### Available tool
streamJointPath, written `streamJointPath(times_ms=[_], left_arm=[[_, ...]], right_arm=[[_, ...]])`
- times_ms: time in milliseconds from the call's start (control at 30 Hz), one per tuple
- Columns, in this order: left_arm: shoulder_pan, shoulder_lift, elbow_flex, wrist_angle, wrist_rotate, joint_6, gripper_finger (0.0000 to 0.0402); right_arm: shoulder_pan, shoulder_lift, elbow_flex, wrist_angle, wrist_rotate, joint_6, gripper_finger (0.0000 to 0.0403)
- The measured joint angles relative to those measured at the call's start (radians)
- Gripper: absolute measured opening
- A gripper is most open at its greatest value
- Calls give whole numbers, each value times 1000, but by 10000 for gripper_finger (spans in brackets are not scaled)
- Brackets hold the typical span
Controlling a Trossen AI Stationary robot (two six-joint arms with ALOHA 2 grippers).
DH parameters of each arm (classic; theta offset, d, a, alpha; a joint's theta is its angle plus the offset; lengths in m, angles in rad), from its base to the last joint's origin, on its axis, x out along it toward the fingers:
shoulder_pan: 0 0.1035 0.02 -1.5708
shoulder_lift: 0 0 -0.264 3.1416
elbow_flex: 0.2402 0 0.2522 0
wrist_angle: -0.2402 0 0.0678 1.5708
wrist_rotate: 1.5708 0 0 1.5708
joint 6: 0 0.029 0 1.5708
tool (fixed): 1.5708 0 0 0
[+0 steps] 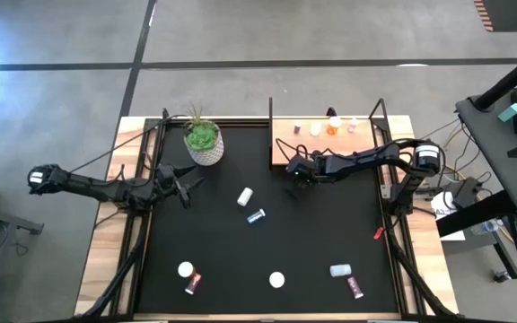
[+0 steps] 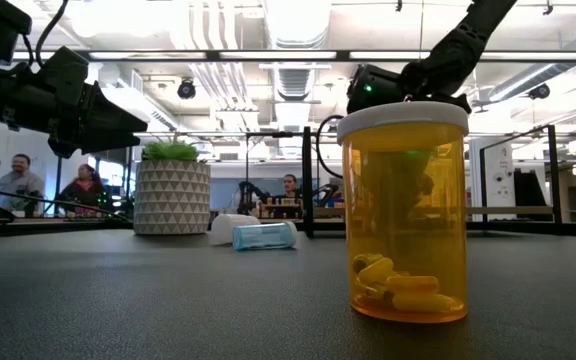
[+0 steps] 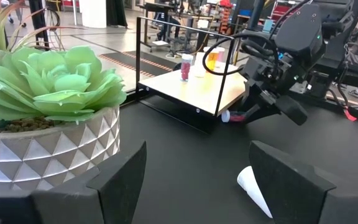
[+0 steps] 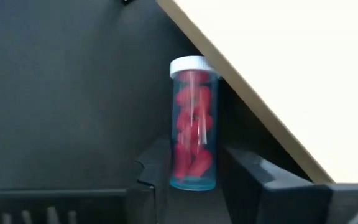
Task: Pick and place medicine bottles onto shelf by color
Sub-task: Put the right blue pill bottle on the shelf aligned with the other blue pill bottle
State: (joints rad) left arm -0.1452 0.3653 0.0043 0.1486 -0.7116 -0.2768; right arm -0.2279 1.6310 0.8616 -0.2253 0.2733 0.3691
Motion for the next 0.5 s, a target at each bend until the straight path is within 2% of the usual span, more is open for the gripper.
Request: streamJointPath(times_ms=[100, 233, 400, 500], left_arm=[[0, 1, 0, 0, 0, 0, 270], [0, 0, 0, 0, 0, 0, 270], [0, 1, 0, 0, 0, 0, 270], [0, 1, 0, 0, 0, 0, 270]], right_arm=[[0, 0, 0, -1, 0, -4, 85], [1, 0, 0, -5, -18, -3, 83], [41, -14, 2, -32, -151, 24, 98], [94, -28, 2, -55, -195, 31, 97]])
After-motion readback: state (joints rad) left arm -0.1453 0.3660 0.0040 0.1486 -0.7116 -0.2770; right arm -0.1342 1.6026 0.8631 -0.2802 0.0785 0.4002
